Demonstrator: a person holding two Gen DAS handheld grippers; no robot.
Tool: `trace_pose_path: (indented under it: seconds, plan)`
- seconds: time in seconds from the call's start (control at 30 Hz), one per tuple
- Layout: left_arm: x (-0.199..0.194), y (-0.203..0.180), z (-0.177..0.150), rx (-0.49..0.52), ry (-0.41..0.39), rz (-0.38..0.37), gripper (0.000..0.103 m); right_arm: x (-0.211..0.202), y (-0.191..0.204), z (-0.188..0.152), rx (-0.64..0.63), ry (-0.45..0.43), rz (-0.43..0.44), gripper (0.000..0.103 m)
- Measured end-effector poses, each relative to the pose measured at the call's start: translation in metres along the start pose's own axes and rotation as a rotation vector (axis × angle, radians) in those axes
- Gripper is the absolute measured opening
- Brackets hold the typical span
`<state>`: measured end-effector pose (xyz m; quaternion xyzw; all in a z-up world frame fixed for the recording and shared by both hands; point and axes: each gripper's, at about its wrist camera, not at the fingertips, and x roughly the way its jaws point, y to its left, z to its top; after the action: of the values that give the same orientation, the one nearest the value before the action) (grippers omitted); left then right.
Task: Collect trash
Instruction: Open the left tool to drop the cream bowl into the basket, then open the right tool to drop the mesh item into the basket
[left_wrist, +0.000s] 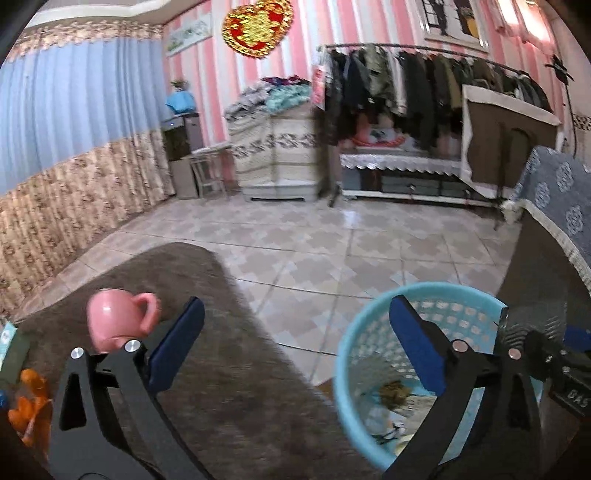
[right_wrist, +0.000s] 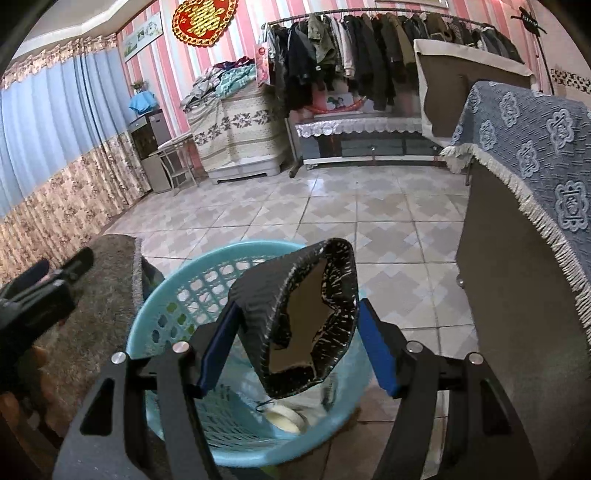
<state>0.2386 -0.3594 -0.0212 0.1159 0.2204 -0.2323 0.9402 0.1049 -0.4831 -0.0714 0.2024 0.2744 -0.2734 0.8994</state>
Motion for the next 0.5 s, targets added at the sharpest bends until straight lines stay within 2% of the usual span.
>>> trace_pose_path:
  seconds: [0.17,0.23,0.4,0.5]
  plan:
    - [-0.012,0.028,-0.002,-0.018,-0.009,0.052,0.098,0.007,0.021,-0.004,-0.021,-0.006,0.013,0.070]
    - [-0.016,0.037,-0.004,-0.031,-0.009,0.061,0.098,0.006,0.027,-0.006,-0.025,-0.023,0.004,0.084]
    - [-0.029,0.062,-0.012,-0.062,-0.007,0.098,0.098,0.002,0.039,-0.007,-0.069,-0.038,-0.032,0.089]
    - [-0.039,0.078,-0.019,-0.080,-0.006,0.116,0.098,-0.002,0.041,-0.004,-0.078,-0.058,-0.021,0.091]
